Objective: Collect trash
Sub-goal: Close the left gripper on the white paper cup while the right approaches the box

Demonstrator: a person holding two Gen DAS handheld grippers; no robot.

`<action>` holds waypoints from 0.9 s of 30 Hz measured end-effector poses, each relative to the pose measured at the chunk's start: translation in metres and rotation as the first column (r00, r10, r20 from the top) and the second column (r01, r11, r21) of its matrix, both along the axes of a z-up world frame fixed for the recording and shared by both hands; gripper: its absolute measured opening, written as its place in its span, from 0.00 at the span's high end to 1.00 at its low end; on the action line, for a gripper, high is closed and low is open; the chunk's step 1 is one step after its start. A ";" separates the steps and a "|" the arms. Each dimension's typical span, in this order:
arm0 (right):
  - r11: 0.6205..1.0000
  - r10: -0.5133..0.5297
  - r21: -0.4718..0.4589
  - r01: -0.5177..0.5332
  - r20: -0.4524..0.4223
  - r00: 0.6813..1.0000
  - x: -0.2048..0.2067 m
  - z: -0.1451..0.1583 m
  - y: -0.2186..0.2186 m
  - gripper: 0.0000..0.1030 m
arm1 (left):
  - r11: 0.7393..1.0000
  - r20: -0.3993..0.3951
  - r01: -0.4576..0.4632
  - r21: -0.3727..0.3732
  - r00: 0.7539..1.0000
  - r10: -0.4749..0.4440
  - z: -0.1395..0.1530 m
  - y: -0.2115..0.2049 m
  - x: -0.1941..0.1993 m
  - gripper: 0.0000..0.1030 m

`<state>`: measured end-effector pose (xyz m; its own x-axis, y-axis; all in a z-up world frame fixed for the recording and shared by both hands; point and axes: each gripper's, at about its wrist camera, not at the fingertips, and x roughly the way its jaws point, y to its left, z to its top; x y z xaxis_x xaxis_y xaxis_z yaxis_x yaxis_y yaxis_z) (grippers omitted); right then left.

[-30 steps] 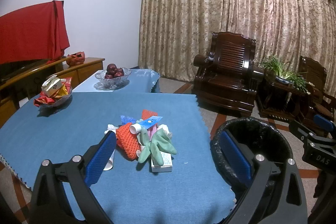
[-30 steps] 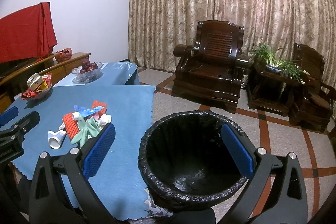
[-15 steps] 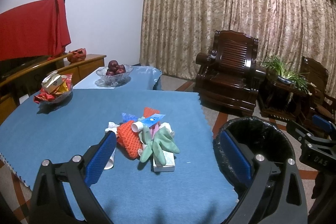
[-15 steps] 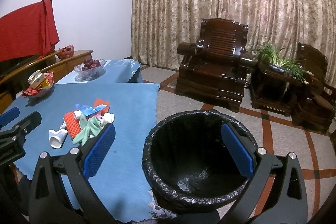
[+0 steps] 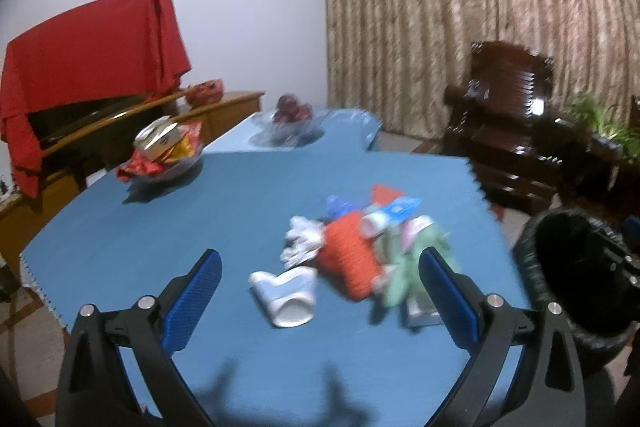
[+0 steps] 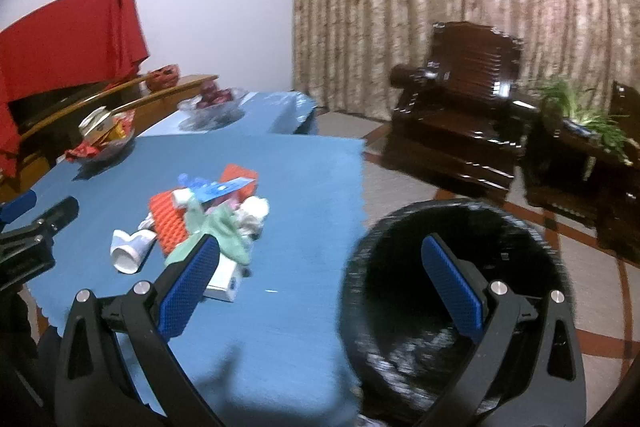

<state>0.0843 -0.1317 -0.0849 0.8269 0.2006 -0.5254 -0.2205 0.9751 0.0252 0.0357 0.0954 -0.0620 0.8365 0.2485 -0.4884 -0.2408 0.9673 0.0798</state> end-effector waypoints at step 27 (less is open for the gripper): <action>0.991 0.132 -0.013 -0.136 -0.166 0.977 0.077 -0.091 0.085 0.32 | 0.996 -0.190 -0.055 -0.063 0.981 0.042 -0.112 0.073 0.075 0.13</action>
<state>0.1610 -0.0471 -0.1755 0.6952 0.2893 -0.6580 -0.3438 0.9378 0.0492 0.1108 0.1679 -0.1744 0.7158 0.2476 -0.6529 -0.2747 0.9595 0.0627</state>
